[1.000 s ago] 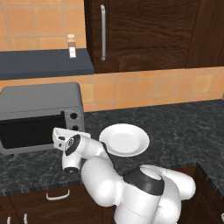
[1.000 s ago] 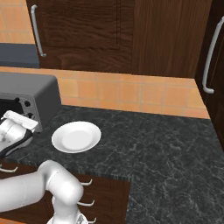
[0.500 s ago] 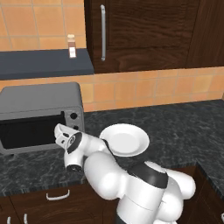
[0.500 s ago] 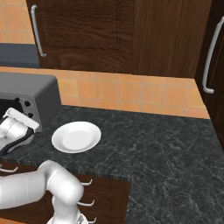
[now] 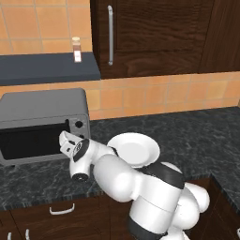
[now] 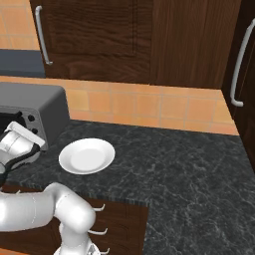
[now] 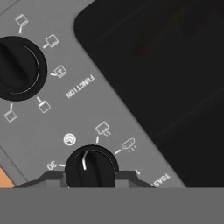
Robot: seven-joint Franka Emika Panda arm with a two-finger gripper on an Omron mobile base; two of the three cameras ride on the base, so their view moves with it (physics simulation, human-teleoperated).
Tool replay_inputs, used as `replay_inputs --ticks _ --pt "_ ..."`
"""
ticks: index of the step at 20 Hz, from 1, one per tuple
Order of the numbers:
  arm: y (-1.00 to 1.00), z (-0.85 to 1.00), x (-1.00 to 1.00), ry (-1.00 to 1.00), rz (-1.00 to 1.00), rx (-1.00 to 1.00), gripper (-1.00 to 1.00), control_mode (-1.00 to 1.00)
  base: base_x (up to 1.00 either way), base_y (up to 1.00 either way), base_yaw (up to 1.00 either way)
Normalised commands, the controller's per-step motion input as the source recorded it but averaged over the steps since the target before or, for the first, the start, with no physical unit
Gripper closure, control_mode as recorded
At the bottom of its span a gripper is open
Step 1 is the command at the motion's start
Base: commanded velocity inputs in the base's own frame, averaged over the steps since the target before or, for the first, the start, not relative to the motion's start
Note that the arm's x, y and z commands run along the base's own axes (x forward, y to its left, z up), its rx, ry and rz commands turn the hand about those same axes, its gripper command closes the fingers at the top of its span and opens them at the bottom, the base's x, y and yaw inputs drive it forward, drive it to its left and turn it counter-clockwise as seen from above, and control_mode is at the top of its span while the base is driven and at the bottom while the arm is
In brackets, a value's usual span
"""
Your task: Pick up the kebab skewer and baguette bread, and place them inside the toaster oven. Close the toaster oven door and start by setting the timer.
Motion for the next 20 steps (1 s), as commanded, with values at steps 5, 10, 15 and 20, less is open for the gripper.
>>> replay_inputs --ticks 5,10,15,20 --pt "-0.06 -0.11 0.01 0.00 0.06 0.27 1.00 -1.00 0.00 0.00 0.00" --pt "-0.15 -0.12 0.04 0.00 0.03 0.30 1.00 -1.00 0.00 0.00 0.00" --pt "-0.10 -0.04 0.17 0.00 0.00 0.31 1.00 -1.00 0.00 0.00 0.00" --pt "-0.04 0.00 0.15 0.00 0.00 0.31 1.00 -1.00 0.00 0.00 0.00"
